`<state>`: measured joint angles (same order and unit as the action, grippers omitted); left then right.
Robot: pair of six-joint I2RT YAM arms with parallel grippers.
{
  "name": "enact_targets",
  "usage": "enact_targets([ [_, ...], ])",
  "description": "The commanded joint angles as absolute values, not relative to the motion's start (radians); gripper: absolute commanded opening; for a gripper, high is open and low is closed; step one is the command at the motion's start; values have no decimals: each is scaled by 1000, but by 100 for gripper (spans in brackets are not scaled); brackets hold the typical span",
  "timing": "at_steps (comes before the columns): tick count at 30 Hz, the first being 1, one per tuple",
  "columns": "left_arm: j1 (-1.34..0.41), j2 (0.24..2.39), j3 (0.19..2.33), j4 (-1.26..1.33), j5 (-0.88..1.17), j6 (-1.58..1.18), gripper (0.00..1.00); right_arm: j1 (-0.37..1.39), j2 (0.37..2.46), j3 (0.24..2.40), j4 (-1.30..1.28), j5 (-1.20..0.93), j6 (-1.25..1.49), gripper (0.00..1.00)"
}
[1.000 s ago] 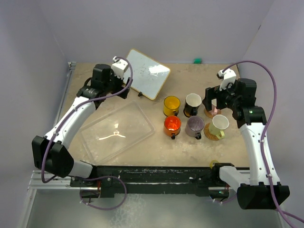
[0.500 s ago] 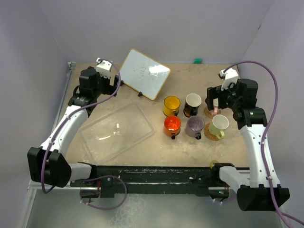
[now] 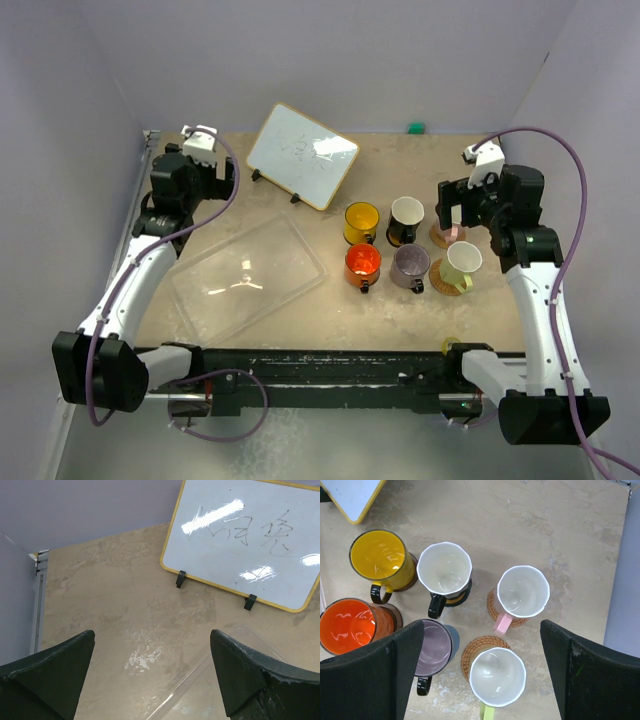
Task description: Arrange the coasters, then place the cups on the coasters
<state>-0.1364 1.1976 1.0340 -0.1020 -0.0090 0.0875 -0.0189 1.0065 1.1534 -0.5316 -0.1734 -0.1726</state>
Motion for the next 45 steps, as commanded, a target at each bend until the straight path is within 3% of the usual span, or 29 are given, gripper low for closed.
enact_targets([
  [1, -133, 1169, 1020, -31, 12, 55, 93, -21, 1004, 1152, -497, -154, -191, 100],
  [21, -133, 1078, 1014, -68, 112, 46, 93, -22, 1005, 1140, -480, -131, -189, 100],
  [45, -133, 891, 851, -35, 49, 102, 93, -23, 985, 1128, -458, -100, -189, 100],
])
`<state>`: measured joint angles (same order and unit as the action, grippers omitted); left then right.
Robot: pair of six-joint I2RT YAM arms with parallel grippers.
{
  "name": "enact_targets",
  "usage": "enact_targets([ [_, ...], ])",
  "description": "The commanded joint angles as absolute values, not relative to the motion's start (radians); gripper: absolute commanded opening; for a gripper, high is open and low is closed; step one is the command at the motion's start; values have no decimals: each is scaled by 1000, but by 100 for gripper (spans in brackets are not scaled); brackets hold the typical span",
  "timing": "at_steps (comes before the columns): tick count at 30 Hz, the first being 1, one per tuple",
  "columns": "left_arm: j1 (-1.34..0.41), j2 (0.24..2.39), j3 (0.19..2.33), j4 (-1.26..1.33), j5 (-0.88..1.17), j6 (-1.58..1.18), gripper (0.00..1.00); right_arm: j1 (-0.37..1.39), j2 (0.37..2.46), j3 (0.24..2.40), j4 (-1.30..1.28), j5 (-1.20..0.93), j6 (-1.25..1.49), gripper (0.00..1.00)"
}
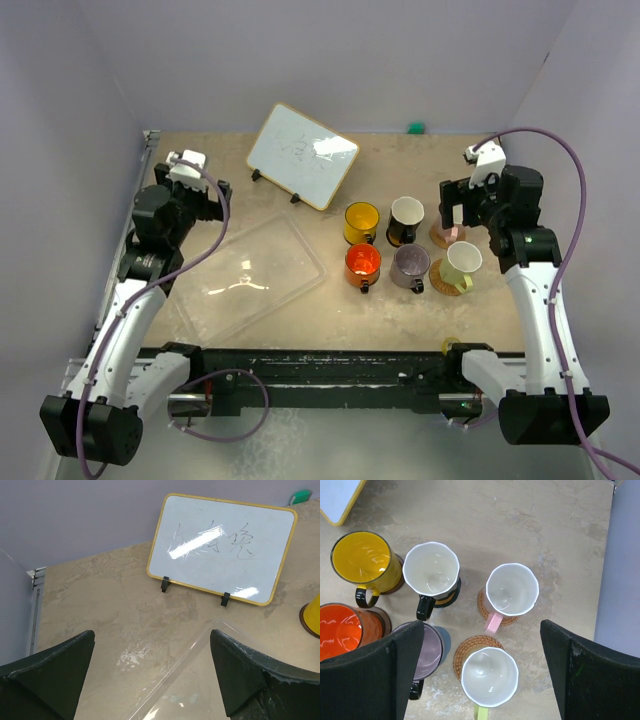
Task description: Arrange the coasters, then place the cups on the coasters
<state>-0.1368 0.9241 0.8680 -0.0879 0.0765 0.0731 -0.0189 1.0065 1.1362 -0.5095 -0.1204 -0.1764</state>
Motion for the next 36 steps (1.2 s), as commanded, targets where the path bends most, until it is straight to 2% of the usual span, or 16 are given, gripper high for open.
enact_targets([
  [1, -133, 886, 846, -35, 40, 108, 93, -23, 985, 1128, -456, -98, -189, 100],
  [18, -133, 867, 855, -37, -94, 97, 93, -23, 940, 1125, -441, -54, -172, 100],
  [36, -133, 804, 838, -77, -135, 80, 94, -23, 739, 945, -393, 23, -157, 100],
])
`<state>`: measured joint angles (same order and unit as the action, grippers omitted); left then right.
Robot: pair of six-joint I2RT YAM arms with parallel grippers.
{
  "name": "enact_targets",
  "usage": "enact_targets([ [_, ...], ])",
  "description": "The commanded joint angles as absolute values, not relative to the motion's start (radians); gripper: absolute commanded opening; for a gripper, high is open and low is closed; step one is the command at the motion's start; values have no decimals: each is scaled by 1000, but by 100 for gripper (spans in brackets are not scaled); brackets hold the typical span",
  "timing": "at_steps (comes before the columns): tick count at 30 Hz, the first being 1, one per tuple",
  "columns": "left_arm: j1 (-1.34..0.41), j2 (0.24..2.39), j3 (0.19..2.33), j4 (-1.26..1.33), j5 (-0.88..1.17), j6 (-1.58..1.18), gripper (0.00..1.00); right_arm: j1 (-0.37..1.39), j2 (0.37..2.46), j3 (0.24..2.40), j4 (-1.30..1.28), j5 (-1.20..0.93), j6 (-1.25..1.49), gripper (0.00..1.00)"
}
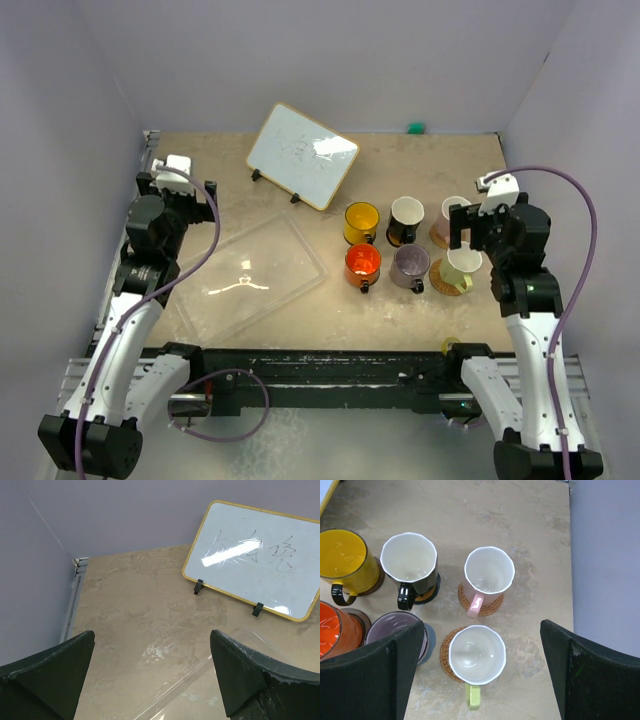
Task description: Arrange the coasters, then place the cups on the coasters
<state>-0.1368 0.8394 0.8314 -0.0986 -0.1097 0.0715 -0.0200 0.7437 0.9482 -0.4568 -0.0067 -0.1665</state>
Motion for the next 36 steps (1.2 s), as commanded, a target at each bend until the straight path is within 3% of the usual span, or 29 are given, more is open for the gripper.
enact_targets([
  [1, -133, 804, 837, -78, -137, 82, 94, -23, 743, 945, -394, 23, -159, 100],
  [36, -121, 785, 820, -98, -120, 88, 97, -23, 745, 939, -393, -3, -174, 100],
])
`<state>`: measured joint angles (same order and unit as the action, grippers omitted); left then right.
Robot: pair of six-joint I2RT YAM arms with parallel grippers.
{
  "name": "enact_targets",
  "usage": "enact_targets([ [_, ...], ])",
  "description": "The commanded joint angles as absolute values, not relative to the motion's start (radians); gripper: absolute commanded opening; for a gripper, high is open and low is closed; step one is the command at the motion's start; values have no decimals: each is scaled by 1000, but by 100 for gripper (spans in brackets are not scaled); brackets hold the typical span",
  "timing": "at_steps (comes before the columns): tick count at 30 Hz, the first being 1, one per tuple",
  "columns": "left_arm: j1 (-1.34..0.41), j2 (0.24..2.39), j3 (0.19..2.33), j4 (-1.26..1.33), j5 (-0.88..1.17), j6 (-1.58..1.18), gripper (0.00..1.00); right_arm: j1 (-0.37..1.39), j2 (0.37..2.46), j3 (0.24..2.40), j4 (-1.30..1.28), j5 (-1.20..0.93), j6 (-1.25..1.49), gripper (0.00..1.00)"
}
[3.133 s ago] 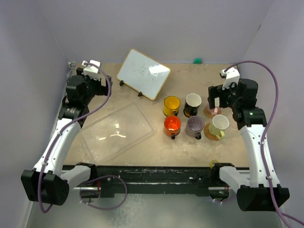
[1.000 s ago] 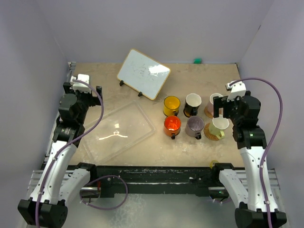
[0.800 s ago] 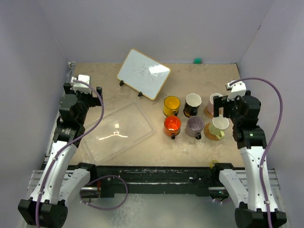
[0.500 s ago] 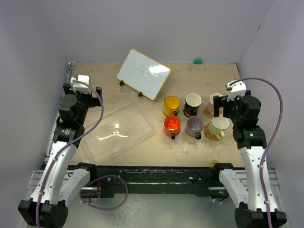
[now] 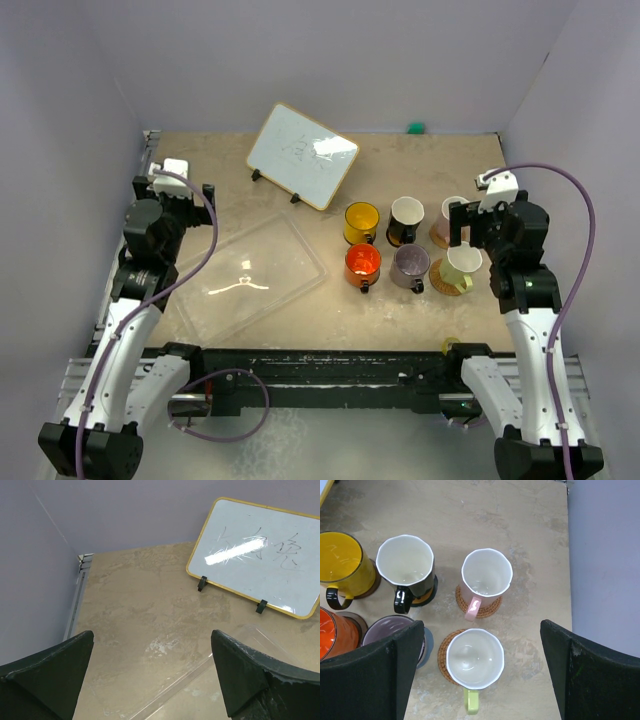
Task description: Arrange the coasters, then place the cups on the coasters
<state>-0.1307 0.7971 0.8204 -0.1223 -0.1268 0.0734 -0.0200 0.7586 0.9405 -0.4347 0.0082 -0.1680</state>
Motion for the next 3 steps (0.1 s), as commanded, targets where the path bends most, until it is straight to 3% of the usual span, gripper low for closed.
enact_targets([
  [1, -121, 785, 821, -98, -122, 88, 98, -23, 744, 938, -393, -3, -174, 100],
  [3, -121, 785, 820, -100, -119, 89, 98, -23, 743, 939, -393, -3, -173, 100],
])
